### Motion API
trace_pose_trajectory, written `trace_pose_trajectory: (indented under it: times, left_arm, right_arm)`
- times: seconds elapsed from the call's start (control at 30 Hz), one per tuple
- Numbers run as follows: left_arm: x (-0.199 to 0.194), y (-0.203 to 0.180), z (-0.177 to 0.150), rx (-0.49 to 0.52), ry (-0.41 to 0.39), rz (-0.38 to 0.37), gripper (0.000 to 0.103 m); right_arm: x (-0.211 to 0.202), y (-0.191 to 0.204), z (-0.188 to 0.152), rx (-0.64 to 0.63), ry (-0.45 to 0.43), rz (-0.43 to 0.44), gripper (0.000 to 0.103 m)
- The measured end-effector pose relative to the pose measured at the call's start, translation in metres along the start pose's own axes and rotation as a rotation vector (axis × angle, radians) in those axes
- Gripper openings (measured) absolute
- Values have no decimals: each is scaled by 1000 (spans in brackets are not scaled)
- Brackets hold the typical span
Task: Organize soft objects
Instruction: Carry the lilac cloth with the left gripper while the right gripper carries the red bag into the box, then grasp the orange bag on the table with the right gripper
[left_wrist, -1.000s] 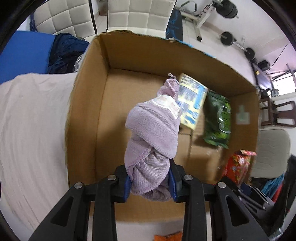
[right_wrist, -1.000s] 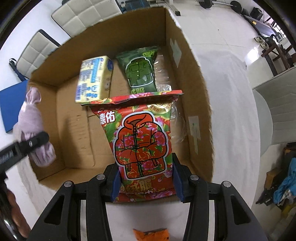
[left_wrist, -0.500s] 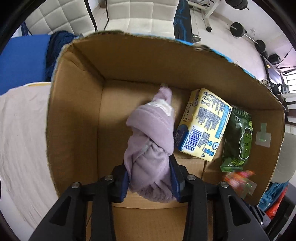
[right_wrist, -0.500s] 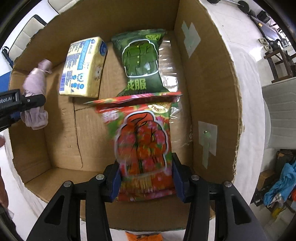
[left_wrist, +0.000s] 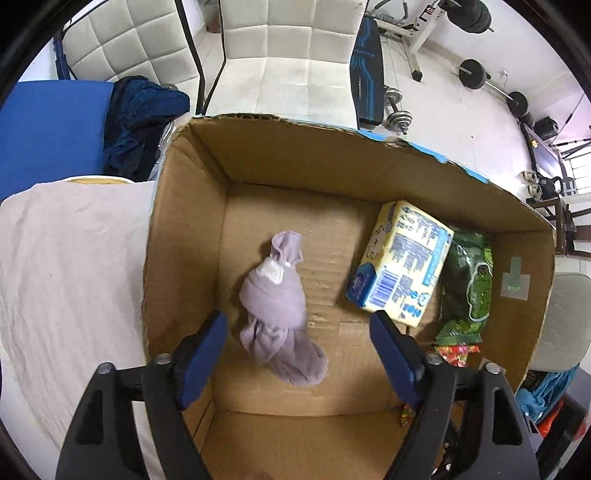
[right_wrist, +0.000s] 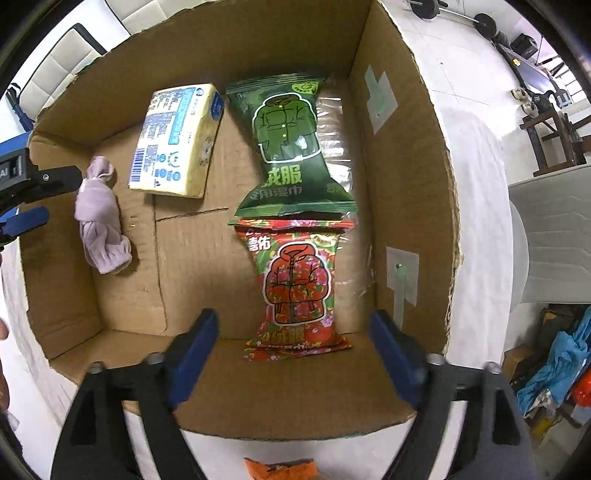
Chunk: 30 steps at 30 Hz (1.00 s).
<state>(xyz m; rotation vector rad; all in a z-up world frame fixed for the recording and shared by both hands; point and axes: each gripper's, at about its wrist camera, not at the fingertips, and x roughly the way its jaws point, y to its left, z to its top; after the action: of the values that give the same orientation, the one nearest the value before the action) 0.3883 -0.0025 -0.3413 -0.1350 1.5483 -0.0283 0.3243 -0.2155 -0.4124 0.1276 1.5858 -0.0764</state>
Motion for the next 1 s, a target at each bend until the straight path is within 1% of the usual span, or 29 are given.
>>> trace_pose_trajectory:
  times: [0.03,0.07,0.17,0.33,0.47,0.57,0.67,0.77,0.83,0.93,1.0]
  left_arm:
    - [-3,1,-5,6,-5,2,95]
    - [-6,2,-8,12,-12,7,95]
    - [-15,4,-17,30,-34,14,95]
    - [-34,11,-47,72,-78,15,95]
    - [-54,10,-80,100,-142,45,95]
    - [-69,12,-107,98,-168,23,95]
    - [-81,14,-133,91,-187,9,95]
    - [-86,18,-162,85,-181,-8,95]
    - [-83,21,-186,96,-162,-2,95]
    - [-73,30,-218,90,-123,-1,95]
    - [-60,36,-237,81,-84,3,95]
  right_arm:
    - [-4,3,0,1,-2,-1,100]
    - [-8,4,1,3,-2,1,102]
    - [-17,3,-6,1,-8,5,102]
    - [-29,-2,-18,3,-33,15,102]
    - [-44,-4,-35,5,-57,27,102]
    - [-47,-1,-49,1,-51,61,102]
    - [-53,2,-72,-20,-46,84,102]
    - [-54,5,-103,-46,-30,107,102]
    - [-50,5,-127,-59,-4,114,102]
    - [-31,0,-165,-79,54,108,102]
    - [-9,-4,-191,-86,123,96,102]
